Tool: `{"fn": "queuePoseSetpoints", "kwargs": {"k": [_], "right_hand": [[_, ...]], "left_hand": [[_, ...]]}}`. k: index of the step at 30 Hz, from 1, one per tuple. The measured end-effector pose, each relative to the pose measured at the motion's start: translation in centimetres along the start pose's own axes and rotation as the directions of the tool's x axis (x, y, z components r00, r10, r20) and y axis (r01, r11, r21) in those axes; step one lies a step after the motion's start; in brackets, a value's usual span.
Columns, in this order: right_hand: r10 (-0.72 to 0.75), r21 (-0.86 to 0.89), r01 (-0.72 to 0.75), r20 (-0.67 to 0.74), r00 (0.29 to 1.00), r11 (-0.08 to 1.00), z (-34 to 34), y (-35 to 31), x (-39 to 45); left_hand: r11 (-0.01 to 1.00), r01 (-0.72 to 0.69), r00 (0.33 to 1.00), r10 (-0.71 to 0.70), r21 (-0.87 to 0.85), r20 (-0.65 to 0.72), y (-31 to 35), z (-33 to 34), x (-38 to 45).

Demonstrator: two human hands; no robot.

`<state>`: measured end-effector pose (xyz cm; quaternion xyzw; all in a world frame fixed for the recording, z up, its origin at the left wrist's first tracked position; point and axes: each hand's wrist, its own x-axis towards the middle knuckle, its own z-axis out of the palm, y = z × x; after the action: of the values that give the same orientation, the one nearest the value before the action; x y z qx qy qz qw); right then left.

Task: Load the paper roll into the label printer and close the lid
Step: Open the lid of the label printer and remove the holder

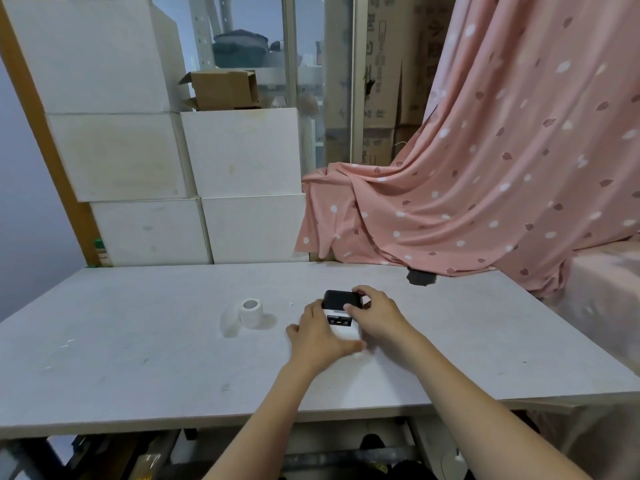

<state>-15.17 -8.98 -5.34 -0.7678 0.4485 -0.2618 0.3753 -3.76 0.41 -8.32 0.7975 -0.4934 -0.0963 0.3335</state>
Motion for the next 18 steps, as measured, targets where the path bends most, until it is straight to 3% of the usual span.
{"fn": "queuePoseSetpoints", "kwargs": {"k": [6, 10, 18], "right_hand": [[-0.032, 0.032, 0.035, -0.107, 0.994, 0.999, 0.8, 0.5, 0.0], [-0.052, 0.16, 0.062, -0.067, 0.996, 0.985, 1.4, 2.2, -0.5], [-0.076, 0.192, 0.082, -0.037, 0.996, 0.978, 1.8, 3.0, -1.1]], "left_hand": [[0.998, 0.005, 1.0, -0.004, -0.063, 0.015, -0.8, 0.0, 0.9], [0.981, 0.017, 0.998, -0.005, -0.193, 0.059, -2.3, -1.2, 1.6], [0.961, 0.026, 0.995, -0.051, -0.275, -0.084, -3.0, -0.7, 2.0]]}}
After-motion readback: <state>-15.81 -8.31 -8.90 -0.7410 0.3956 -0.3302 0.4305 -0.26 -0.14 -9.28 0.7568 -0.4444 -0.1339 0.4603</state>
